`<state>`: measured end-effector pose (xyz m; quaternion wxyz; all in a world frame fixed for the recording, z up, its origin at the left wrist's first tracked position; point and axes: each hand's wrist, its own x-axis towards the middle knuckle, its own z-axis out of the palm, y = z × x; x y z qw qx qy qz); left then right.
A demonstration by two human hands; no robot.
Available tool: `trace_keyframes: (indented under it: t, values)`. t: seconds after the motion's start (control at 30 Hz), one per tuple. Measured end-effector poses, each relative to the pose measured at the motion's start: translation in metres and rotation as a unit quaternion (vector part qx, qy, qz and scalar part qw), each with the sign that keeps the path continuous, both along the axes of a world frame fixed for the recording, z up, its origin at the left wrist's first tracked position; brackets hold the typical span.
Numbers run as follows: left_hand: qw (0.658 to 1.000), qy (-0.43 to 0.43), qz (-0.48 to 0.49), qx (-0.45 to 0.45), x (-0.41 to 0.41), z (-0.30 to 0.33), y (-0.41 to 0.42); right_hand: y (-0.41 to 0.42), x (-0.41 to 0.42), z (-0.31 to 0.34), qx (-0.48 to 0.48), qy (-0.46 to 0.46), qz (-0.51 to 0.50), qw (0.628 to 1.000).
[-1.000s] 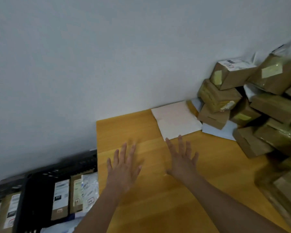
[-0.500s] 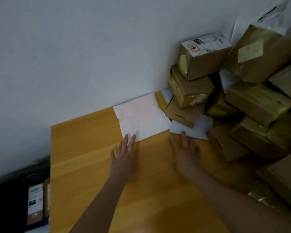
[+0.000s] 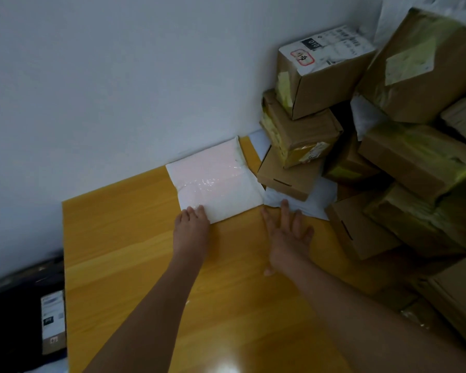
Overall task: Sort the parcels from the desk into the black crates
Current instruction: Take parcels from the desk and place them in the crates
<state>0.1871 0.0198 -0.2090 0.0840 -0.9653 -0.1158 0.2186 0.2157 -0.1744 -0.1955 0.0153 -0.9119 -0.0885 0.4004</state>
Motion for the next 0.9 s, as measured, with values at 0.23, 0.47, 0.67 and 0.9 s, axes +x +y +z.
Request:
trace_keyframes:
  t: [0.23, 0.47, 0.67, 0.9]
  values:
    - [0.999, -0.026, 0.017, -0.015, -0.013, 0.009, -0.009, -0.004, -0.003, 0.0, 0.013, -0.016, -0.023, 1.0]
    - [0.974, -0.078, 0.137, -0.162, -0.072, 0.02, -0.003, -0.009, -0.027, 0.004, 0.056, -0.06, -0.088, 0.993]
    - [0.873, -0.185, 0.258, -0.371, -0.107, 0.041, 0.004, -0.014, -0.035, 0.012, 0.049, -0.013, -0.098, 0.994]
    - [0.605, -0.254, 0.472, -0.589, -0.127, 0.092, 0.018, 0.011, -0.055, 0.025, 0.11, 0.025, -0.163, 0.98]
